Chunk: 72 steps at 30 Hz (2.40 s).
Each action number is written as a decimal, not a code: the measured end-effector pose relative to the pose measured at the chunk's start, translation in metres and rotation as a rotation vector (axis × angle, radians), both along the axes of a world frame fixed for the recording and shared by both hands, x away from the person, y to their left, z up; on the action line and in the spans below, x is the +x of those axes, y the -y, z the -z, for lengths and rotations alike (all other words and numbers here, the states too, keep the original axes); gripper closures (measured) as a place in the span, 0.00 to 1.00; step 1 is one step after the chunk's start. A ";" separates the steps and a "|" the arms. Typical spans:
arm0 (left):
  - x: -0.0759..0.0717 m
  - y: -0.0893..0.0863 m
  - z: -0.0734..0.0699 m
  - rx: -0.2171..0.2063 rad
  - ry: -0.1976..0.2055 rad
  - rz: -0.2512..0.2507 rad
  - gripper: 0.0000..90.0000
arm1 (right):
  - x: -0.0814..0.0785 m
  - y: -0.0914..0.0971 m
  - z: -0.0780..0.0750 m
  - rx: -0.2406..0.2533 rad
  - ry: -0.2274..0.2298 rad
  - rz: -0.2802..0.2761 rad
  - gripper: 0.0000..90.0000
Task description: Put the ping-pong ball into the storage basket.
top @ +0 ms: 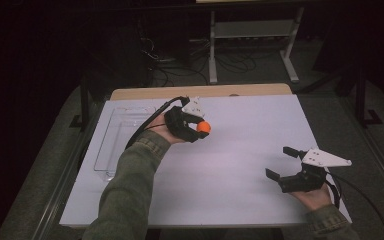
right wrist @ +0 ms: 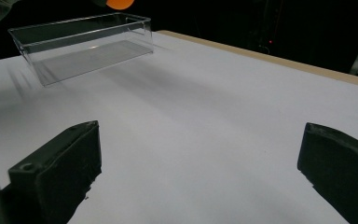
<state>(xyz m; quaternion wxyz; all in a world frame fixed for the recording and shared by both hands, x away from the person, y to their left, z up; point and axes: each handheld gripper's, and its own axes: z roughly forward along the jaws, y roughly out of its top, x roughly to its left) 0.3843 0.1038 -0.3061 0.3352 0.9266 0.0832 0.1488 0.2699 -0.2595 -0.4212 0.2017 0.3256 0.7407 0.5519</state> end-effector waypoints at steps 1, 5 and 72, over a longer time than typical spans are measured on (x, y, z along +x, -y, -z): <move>0.000 -0.002 -0.001 0.000 0.000 -0.003 0.57 | 0.000 0.000 0.000 0.000 0.000 0.000 0.00; -0.002 -0.007 -0.003 0.002 0.000 -0.009 0.57 | 0.000 -0.001 0.000 -0.007 0.000 -0.003 0.00; -0.030 -0.119 -0.033 0.073 -0.010 -0.171 0.57 | -0.001 -0.004 0.002 -0.047 -0.001 -0.009 0.00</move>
